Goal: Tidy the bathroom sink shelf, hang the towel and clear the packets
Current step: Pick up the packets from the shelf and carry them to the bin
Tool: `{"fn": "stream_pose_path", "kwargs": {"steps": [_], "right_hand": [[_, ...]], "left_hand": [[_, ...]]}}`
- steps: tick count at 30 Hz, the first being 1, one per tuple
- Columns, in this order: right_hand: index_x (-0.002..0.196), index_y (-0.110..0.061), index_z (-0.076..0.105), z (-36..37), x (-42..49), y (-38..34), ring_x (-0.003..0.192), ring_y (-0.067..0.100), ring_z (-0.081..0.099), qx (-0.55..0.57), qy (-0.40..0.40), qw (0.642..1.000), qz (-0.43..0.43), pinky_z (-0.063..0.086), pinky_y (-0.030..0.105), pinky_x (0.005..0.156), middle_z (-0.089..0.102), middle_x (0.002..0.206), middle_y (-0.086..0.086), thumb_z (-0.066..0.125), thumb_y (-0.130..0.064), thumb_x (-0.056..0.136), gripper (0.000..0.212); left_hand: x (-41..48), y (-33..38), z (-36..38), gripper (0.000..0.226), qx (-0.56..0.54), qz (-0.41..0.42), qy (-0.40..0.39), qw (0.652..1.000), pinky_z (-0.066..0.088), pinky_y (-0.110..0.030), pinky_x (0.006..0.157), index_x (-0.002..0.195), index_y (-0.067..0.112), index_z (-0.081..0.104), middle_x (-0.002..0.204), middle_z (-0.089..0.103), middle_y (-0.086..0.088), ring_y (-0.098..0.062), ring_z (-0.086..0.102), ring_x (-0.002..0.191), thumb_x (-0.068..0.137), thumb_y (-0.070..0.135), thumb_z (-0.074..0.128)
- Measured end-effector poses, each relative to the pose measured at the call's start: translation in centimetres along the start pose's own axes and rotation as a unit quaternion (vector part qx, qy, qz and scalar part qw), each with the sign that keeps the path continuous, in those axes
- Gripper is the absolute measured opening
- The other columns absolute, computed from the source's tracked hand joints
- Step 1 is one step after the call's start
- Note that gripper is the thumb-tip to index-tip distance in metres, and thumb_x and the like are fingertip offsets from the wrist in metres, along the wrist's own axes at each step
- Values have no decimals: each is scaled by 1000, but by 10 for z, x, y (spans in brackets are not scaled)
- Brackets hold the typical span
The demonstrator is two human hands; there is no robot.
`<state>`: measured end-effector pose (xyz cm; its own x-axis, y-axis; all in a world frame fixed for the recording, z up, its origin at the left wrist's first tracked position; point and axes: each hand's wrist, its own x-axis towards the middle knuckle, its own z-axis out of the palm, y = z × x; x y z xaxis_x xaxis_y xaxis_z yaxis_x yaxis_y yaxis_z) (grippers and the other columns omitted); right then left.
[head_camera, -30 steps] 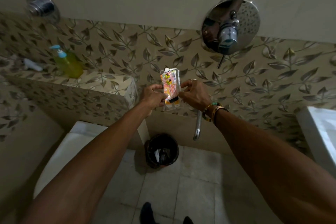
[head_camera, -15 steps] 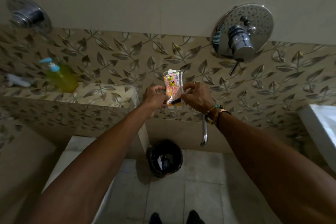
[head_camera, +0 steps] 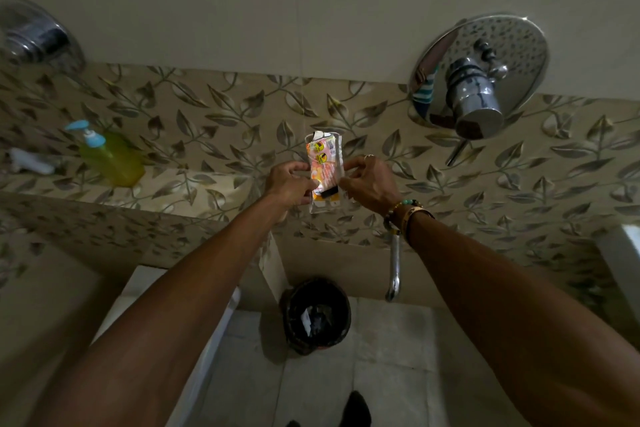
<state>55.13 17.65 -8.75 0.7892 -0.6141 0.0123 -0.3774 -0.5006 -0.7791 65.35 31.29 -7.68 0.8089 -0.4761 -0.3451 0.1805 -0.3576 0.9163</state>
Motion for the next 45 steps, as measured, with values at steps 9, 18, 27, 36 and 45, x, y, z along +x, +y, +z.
{"fn": "stream_pose_path", "kwargs": {"steps": [9,18,27,36,45], "right_hand": [[85,-25,66,14,17,8,60,9,69,8,-26,1000,7,49,20,53,72,63,-4,73,-19,73,14],[80,-27,61,35,14,9,57,3,67,-10,-22,998,55,51,20,54,70,60,-6,75,-23,75,15],[92,-19,66,79,-2,34,64,13,72,2,-10,991,137,60,35,67,72,62,-2,74,-20,73,21],[90,-20,65,143,-13,92,63,9,70,-6,-58,980,192,56,28,63,71,61,-4,74,-17,74,19],[64,-32,57,230,-29,179,66,10,60,-52,-115,970,210,39,16,51,73,78,0,76,-17,78,27]], "left_hand": [[15,-11,0,40,-11,-24,19,999,59,-40,72,122,0,59,100,62,-19,-27,63,79,85,-8,70],[41,-36,-12,32,0,-32,-22,999,59,-48,81,110,7,63,92,66,-16,-28,65,84,82,-7,72],[61,-83,-18,34,9,-70,-94,993,56,-52,85,116,3,61,103,62,-22,-30,63,85,84,-9,70],[87,-172,-12,29,42,-137,-84,986,55,-31,57,97,17,65,88,67,-9,-23,67,78,80,-3,76],[109,-303,12,27,86,-200,-63,974,62,-44,77,92,24,65,89,70,-5,-25,69,80,77,10,82]]}}
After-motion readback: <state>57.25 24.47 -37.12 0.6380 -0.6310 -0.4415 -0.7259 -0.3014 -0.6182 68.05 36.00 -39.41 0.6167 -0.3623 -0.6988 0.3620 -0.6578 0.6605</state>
